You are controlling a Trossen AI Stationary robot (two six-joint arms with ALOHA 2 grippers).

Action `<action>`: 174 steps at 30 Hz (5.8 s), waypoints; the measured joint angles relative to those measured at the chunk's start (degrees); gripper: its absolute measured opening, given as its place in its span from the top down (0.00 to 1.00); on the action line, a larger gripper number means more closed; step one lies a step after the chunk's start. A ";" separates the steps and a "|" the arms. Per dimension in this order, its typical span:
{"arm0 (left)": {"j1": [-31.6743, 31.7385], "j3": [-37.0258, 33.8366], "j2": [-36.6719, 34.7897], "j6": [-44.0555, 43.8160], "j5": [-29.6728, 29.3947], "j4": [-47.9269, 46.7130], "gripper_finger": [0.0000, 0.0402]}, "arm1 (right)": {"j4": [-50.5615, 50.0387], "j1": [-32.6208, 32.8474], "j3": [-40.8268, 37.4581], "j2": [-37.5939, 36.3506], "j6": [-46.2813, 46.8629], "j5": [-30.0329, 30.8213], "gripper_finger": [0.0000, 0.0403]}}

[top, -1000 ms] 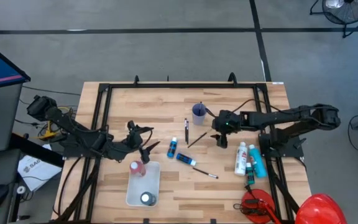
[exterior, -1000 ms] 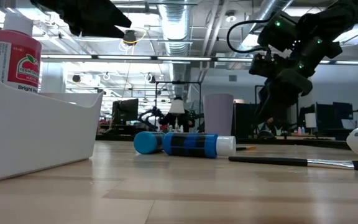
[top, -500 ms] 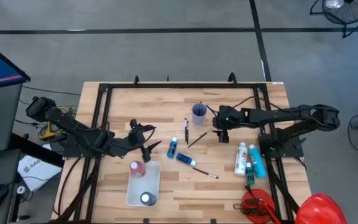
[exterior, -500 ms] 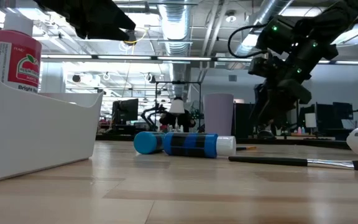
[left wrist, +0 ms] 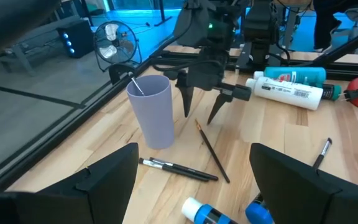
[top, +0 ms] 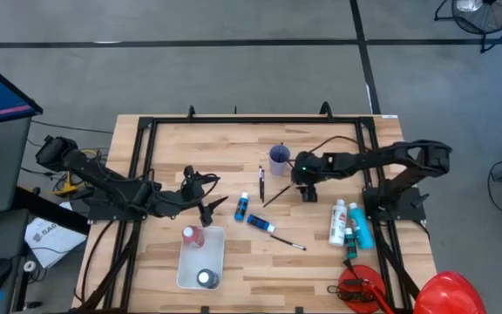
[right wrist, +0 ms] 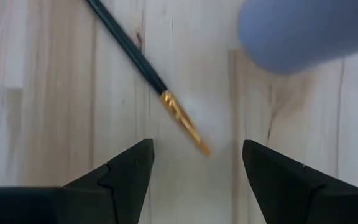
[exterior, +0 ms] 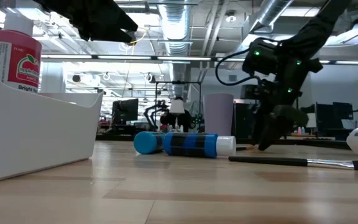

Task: Pick & Place Paint Supplies
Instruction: Put the gold paint brush into the violet cup

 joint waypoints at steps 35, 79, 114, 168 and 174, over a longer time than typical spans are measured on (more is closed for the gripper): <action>-0.09 -0.02 0.00 -0.05 5.17 0.79 0.25 | -3.42 -2.81 2.95 5.46 3.44 -5.03 0.96; 12.17 2.97 17.27 12.14 32.98 11.76 0.26 | -41.41 18.30 40.22 6.20 27.13 -1.84 1.00; 13.06 3.04 17.27 12.17 32.94 7.88 0.47 | -55.39 22.62 60.07 17.42 26.82 0.50 1.00; 14.67 3.02 17.27 8.89 35.92 5.30 0.99 | -57.34 22.53 61.00 17.42 26.15 0.30 0.83; 14.67 3.02 17.27 8.68 35.76 4.59 0.99 | -58.92 22.11 62.30 17.39 22.85 0.10 0.69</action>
